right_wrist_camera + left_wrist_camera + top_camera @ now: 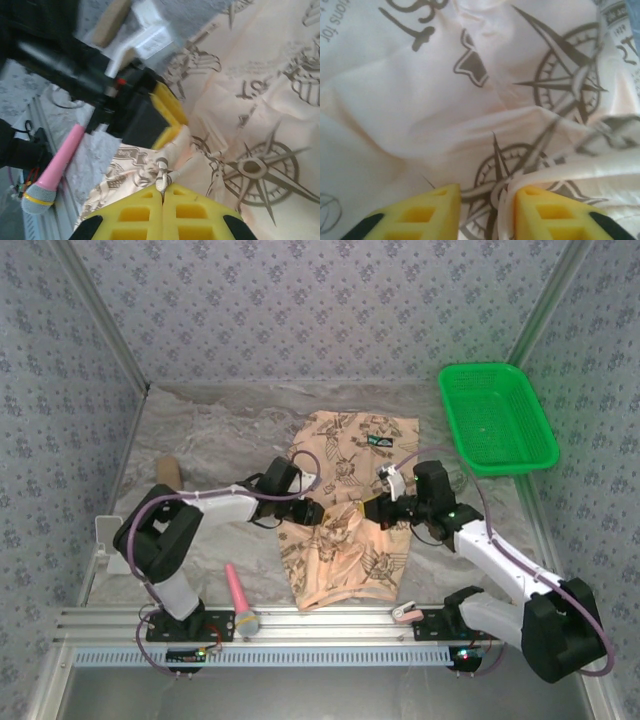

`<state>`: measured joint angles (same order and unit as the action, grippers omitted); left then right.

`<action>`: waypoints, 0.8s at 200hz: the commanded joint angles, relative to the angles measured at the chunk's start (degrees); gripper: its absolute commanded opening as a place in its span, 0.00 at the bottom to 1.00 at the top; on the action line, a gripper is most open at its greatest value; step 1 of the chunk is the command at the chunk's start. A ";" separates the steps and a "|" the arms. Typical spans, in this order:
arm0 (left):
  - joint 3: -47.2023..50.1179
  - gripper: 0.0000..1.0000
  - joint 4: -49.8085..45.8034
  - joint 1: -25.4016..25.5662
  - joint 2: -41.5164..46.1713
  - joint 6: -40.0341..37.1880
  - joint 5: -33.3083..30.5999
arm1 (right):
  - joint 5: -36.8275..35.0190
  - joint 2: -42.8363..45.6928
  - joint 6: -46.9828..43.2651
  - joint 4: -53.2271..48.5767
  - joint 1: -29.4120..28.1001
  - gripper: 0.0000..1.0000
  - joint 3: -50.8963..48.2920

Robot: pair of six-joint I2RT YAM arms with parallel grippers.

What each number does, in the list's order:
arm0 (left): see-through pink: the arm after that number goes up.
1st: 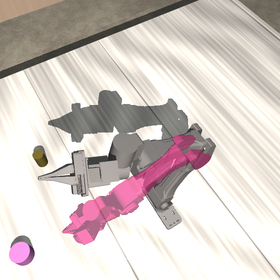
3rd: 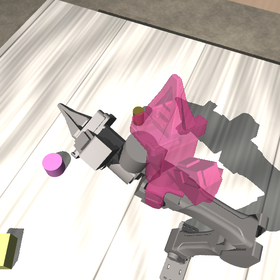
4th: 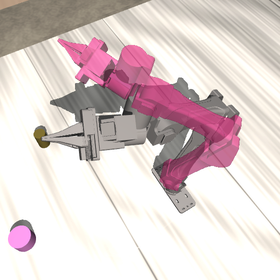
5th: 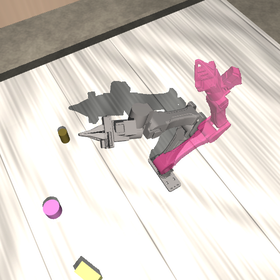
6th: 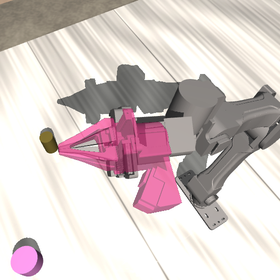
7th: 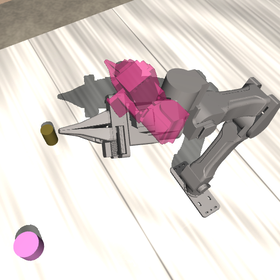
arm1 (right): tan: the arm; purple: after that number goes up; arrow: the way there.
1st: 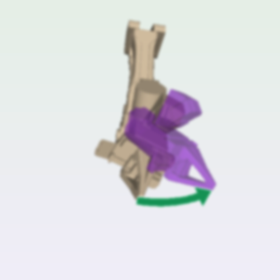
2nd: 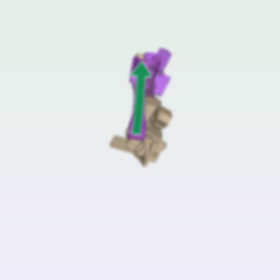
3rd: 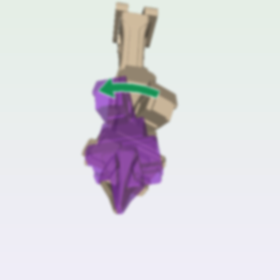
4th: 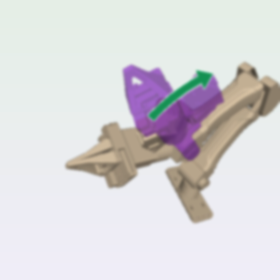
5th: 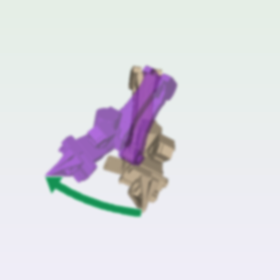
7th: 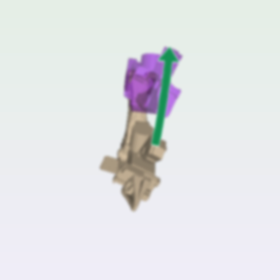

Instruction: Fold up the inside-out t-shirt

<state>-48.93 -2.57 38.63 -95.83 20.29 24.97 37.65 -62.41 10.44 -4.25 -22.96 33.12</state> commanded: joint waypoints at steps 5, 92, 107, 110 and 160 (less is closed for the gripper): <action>1.75 0.39 -4.53 0.10 9.68 -6.06 2.20 | -9.88 -4.36 -0.21 -6.05 1.38 0.00 1.78; -4.73 0.49 -6.40 5.52 6.83 -12.21 0.75 | -0.71 -6.53 0.32 -1.26 0.56 0.00 2.18; -6.76 0.50 -6.54 6.95 4.68 -13.85 0.27 | 0.11 -5.93 -0.40 -1.53 0.51 0.00 2.34; -7.19 0.50 -6.76 7.17 4.23 -14.08 0.19 | 0.23 -5.88 -0.48 -1.46 0.52 0.00 2.38; -11.07 0.52 -7.27 9.74 -0.42 -14.39 -1.45 | 2.77 -5.23 0.10 -0.89 -0.20 0.00 2.52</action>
<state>-58.35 -9.28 47.44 -94.72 7.46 24.77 37.56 -69.17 10.94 -5.58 -22.44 34.06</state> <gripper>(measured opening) 0.513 0.052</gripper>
